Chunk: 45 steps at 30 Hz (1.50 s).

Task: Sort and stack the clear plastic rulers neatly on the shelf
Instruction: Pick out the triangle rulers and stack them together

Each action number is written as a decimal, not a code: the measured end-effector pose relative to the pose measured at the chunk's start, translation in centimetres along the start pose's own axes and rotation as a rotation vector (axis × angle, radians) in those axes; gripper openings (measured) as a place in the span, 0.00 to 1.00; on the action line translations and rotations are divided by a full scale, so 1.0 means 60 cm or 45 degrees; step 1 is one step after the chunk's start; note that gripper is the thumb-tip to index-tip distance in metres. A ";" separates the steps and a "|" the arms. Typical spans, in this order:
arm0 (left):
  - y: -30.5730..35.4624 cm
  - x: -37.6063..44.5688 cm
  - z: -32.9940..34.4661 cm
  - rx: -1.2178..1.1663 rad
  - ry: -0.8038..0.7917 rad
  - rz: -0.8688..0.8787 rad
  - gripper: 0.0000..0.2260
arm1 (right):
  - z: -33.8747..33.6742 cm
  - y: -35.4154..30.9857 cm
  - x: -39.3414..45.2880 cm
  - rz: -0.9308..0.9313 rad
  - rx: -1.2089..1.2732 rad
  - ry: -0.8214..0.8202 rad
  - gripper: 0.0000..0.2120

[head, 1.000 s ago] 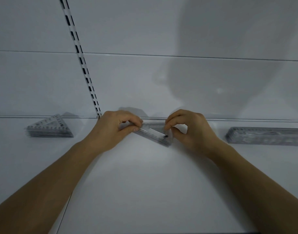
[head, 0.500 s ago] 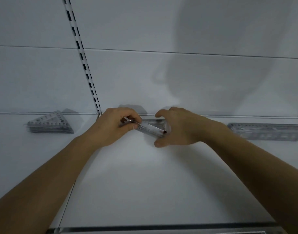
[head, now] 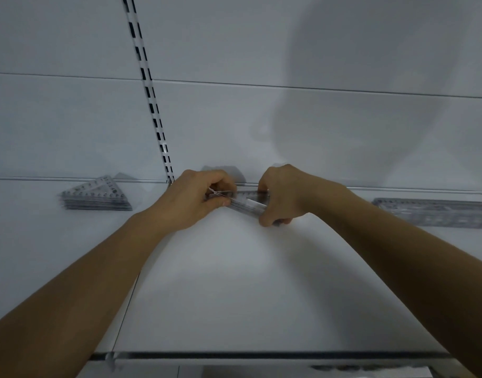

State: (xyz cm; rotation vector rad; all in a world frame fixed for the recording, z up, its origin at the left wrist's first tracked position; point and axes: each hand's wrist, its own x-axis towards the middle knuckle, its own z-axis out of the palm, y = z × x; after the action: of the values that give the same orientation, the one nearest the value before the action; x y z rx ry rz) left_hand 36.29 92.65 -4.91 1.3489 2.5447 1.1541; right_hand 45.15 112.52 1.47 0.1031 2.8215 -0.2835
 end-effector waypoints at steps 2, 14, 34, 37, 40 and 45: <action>0.009 -0.001 -0.005 0.059 -0.048 -0.003 0.18 | 0.001 -0.002 0.004 0.001 -0.002 0.015 0.09; 0.069 0.077 -0.044 0.825 -0.725 -0.196 0.11 | 0.000 -0.010 0.003 -0.006 -0.050 -0.015 0.09; 0.056 0.102 -0.054 0.878 -0.764 -0.176 0.08 | -0.008 -0.046 0.016 0.041 -0.154 -0.054 0.11; 0.051 0.101 -0.053 0.977 -0.770 -0.146 0.06 | -0.003 -0.052 0.016 0.048 -0.186 -0.041 0.07; 0.049 0.098 -0.053 1.008 -0.733 -0.085 0.05 | -0.005 -0.049 0.020 0.051 -0.169 -0.056 0.11; 0.045 0.088 -0.055 1.008 -0.655 0.028 0.03 | -0.004 -0.039 0.019 0.033 -0.147 -0.025 0.14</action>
State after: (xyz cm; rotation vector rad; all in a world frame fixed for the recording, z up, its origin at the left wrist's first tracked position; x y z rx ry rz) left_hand 33.75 95.48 0.69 1.5073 2.6259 -0.2709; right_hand 43.78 110.34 1.75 0.1107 2.8071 -0.1153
